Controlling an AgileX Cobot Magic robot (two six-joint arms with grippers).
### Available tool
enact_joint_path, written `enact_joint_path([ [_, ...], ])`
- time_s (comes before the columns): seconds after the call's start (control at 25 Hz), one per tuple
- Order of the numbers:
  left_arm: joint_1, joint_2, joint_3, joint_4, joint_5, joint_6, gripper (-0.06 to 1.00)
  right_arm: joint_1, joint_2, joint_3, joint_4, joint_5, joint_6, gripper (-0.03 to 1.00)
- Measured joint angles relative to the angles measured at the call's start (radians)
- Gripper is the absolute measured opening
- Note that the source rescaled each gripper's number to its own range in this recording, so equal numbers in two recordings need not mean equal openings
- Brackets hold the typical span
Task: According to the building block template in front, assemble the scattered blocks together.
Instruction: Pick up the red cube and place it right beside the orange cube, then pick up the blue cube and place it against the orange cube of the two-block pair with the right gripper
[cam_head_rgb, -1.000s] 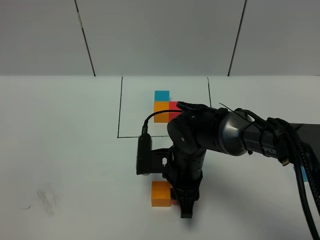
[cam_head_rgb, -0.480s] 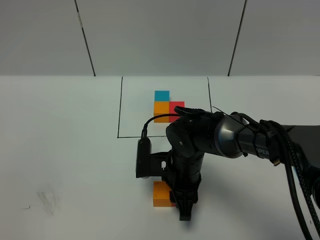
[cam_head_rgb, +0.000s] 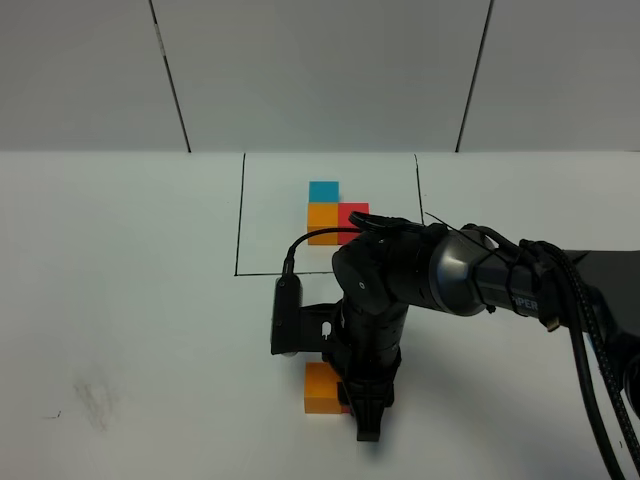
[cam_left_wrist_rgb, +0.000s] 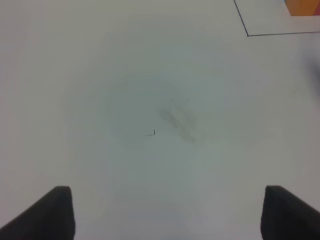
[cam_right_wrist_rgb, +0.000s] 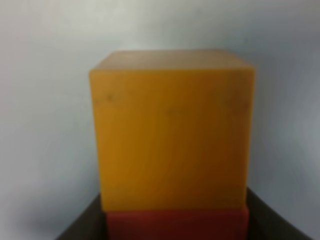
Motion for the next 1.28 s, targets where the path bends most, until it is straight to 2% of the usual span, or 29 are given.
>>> enact_joint_path([
  [0.2, 0.000, 0.000, 0.000, 0.000, 0.000, 0.000, 0.66, 0.000, 0.000, 0.000, 0.000, 0.003, 0.000, 0.00],
  [0.28, 0.000, 0.000, 0.000, 0.000, 0.000, 0.000, 0.66, 0.000, 0.002, 0.000, 0.000, 0.006, 0.001, 0.04],
  [0.32, 0.000, 0.000, 0.000, 0.000, 0.000, 0.000, 0.66, 0.000, 0.004, 0.000, 0.004, 0.008, 0.001, 0.13],
  [0.52, 0.000, 0.000, 0.000, 0.000, 0.000, 0.000, 0.66, 0.000, 0.006, -0.004, -0.009, 0.018, 0.077, 0.72],
  [0.64, 0.000, 0.000, 0.000, 0.000, 0.000, 0.000, 0.66, 0.000, -0.038, -0.012, -0.067, 0.034, 0.194, 0.91],
  [0.8, 0.000, 0.000, 0.000, 0.000, 0.000, 0.000, 0.66, -0.021, -0.146, -0.014, -0.139, 0.101, 0.425, 0.92],
  [1.04, 0.000, 0.000, 0.000, 0.000, 0.000, 0.000, 0.66, -0.170, -0.259, -0.010, -0.183, 0.277, 0.849, 0.78],
  [1.12, 0.000, 0.000, 0.000, 0.000, 0.000, 0.000, 0.66, -0.221, -0.290, 0.015, -0.224, 0.278, 0.954, 0.72],
  [1.28, 0.000, 0.000, 0.000, 0.000, 0.000, 0.000, 0.66, -0.331, -0.343, 0.094, -0.264, 0.226, 1.053, 0.67],
])
